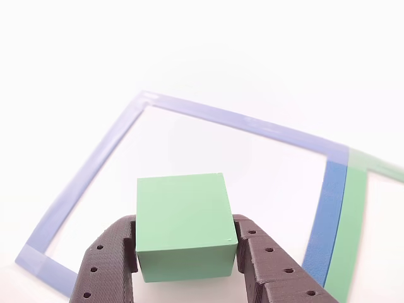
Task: Tower of hanoi
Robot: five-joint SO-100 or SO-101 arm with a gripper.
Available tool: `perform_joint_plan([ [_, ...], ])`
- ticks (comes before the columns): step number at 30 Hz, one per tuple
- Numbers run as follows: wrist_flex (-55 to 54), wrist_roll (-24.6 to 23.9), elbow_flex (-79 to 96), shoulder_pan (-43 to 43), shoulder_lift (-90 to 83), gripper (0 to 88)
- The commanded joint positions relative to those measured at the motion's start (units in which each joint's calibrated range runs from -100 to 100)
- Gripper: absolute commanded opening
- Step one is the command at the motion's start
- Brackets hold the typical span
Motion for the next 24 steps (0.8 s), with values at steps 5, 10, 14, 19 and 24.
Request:
perform_joint_plan([
  [5,-5.08,0.59,-4.09,0.46,4.01,11.1],
  [10,-6.78,0.59,-6.09,0.75,7.0,13.1],
  [14,-7.43,0.59,-6.64,1.23,7.89,16.7],
  [19,-7.51,0.59,-6.27,1.62,7.89,24.0],
  [24,-7.03,0.59,-5.36,1.33,5.71,25.4],
])
